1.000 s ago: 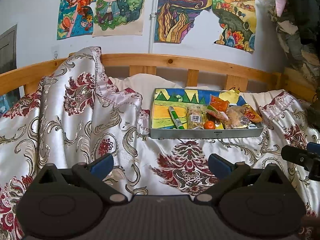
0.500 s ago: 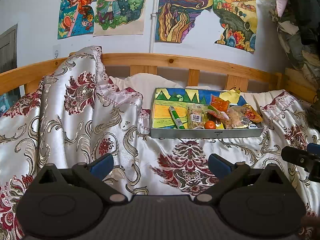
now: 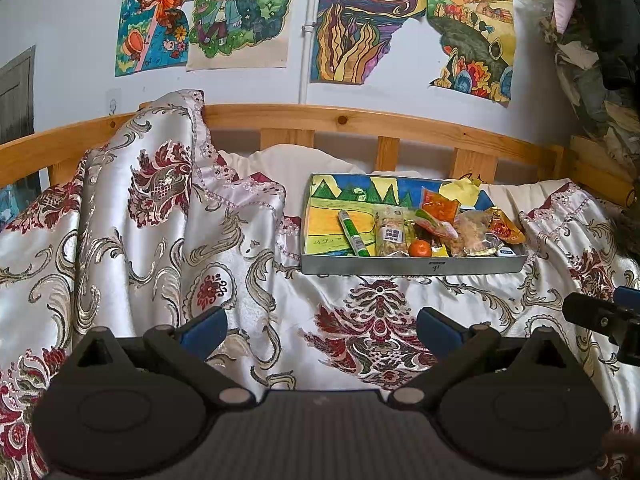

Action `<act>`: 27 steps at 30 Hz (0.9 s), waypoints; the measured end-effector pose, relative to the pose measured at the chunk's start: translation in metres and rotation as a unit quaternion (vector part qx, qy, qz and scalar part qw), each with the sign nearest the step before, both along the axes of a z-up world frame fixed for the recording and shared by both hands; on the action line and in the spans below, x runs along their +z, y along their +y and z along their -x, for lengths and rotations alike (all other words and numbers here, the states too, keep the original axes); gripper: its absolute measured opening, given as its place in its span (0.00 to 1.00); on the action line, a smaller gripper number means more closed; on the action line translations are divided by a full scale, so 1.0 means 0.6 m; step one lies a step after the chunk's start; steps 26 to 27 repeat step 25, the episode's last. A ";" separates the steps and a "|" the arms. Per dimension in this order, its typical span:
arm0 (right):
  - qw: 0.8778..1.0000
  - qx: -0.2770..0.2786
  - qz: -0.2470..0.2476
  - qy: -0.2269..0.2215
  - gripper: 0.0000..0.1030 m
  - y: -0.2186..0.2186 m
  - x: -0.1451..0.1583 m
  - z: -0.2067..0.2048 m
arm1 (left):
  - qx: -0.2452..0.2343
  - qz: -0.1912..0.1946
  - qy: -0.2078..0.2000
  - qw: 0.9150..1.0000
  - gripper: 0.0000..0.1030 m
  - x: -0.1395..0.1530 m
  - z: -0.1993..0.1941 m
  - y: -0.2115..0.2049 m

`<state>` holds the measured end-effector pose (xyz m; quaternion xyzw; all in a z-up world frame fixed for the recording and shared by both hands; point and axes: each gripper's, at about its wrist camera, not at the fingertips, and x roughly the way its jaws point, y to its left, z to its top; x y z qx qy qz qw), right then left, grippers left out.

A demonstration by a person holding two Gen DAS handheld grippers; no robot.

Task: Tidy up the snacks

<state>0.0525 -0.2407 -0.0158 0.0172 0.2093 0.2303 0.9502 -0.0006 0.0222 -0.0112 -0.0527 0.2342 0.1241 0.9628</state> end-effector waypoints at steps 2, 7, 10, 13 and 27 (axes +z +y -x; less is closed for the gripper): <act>1.000 0.000 0.000 0.000 0.99 0.000 0.000 -0.001 | 0.000 0.001 0.001 1.000 1.00 -0.001 0.000 -0.001; 1.000 0.000 0.000 0.000 0.99 0.000 0.000 0.000 | -0.001 0.000 0.004 1.000 1.00 -0.002 -0.001 -0.002; 1.000 0.000 0.000 0.000 0.99 0.000 0.000 0.000 | 0.000 -0.001 0.005 1.000 1.00 -0.002 -0.001 -0.002; 1.000 0.000 0.000 0.000 0.99 0.000 0.000 0.000 | 0.000 -0.001 0.007 1.000 1.00 -0.002 -0.002 -0.003; 1.000 0.000 0.001 0.001 0.99 0.001 0.000 0.000 | 0.000 -0.001 0.008 1.000 1.00 -0.002 -0.002 -0.003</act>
